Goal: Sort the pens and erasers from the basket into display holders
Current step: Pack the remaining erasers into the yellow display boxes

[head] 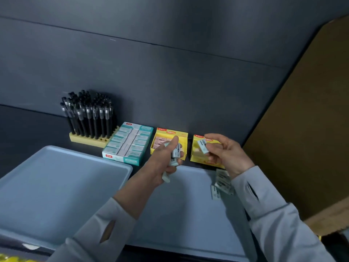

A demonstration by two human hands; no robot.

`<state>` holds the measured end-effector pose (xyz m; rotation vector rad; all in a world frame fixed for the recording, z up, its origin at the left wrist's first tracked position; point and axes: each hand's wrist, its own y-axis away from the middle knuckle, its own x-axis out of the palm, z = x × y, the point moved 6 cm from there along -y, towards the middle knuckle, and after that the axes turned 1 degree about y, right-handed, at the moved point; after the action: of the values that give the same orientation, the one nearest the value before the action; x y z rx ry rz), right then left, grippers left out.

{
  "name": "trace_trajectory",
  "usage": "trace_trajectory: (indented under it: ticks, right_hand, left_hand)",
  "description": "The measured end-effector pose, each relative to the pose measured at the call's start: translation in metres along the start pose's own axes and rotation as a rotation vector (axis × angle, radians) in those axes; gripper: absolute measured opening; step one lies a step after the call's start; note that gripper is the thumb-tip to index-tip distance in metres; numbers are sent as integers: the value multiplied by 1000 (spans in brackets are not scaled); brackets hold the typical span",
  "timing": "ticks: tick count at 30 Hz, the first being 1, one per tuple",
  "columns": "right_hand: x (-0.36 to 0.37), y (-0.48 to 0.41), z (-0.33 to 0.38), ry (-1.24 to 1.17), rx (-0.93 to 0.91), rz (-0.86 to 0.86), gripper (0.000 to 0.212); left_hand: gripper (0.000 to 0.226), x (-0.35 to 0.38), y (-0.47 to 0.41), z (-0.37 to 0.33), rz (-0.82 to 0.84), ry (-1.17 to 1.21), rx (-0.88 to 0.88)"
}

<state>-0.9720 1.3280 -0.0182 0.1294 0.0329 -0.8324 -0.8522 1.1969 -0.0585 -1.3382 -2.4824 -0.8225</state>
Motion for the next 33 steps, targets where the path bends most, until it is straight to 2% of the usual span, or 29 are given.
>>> trace_trajectory:
  ticks: [3,7,14,18,22,27,30,33]
  right_hand:
    - [-19,-13,9,-10,19,31,37]
    - [-32,-28,15,95,41,7,36]
    - [-32,-72,-3,752,11,-59,23]
    - [-15,-84,-21,944,-59,-92,18]
    - [-8,-85,-28,971,-159,-116,14]
    - [-6,-87,-33,1047,-384,-160,11]
    - [-9,-91,-36,1018,-401,-199,8]
    - [-7,-94,-41,1063,-385,-108,10]
  left_hand:
    - [29,1,-7,-7,18,-7,-3]
    - [27,1,-13,-12,14,-17,-1]
    - [32,-6,-20,-11,-9,-128,-4]
    - [37,-8,-19,-10,-13,-170,12]
    - [32,-6,-19,-8,7,-140,1]
    - [22,-2,-23,-4,16,-104,-51]
    - [18,1,-24,-2,41,-73,-68]
    - [22,3,-24,-1,54,-89,-54]
